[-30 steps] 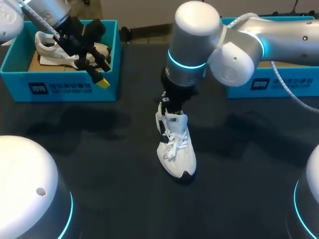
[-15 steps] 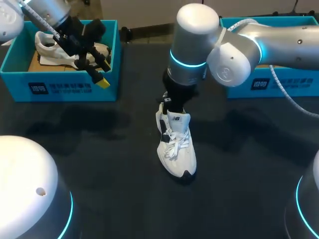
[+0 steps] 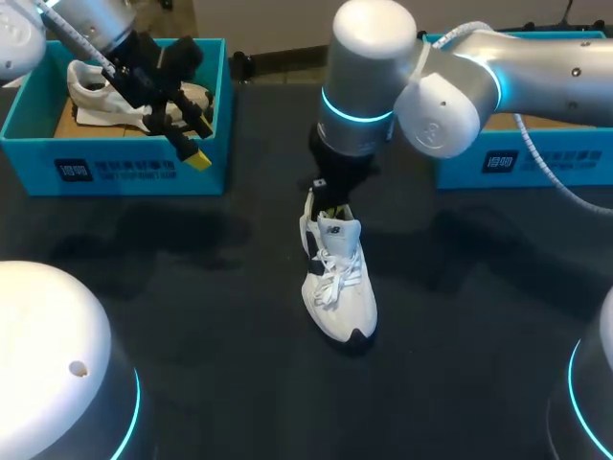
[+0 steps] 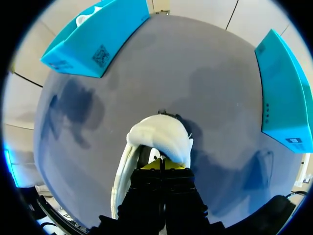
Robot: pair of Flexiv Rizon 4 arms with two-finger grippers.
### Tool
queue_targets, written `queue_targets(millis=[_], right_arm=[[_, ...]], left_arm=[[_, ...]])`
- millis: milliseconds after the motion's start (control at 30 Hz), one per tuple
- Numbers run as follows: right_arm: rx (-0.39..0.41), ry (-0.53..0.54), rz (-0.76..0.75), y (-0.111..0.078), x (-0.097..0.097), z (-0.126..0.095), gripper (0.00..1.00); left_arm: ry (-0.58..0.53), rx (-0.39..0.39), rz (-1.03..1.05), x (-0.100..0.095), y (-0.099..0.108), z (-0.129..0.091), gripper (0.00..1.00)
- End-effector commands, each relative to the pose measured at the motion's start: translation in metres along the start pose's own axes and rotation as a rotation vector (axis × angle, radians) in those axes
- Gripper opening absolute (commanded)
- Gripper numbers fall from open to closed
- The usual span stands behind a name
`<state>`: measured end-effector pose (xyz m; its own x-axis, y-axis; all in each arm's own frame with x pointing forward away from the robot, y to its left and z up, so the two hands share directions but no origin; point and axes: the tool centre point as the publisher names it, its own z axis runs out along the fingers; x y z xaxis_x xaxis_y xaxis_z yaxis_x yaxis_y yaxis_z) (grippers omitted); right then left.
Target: Take the shoe out of the shoebox, open the shoe tongue, remove and reinsert the insole, then place the shoe into the shoebox
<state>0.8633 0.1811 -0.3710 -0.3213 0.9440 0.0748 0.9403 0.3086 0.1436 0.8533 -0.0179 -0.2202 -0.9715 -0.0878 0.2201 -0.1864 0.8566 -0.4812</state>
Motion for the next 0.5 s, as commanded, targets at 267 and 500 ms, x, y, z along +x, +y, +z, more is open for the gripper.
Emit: queue_targets(millis=[267,500], right_arm=[[0.022,0.034,-0.026,0.013,0.000,0.025,0.00],[0.048,0.019,-0.033,0.012,0.005,0.025,0.00]], left_arm=[[-0.002,-0.001,0.000,0.001,0.001,-0.001,1.00],[-0.002,-0.001,0.000,0.001,0.001,-0.001,1.00]])
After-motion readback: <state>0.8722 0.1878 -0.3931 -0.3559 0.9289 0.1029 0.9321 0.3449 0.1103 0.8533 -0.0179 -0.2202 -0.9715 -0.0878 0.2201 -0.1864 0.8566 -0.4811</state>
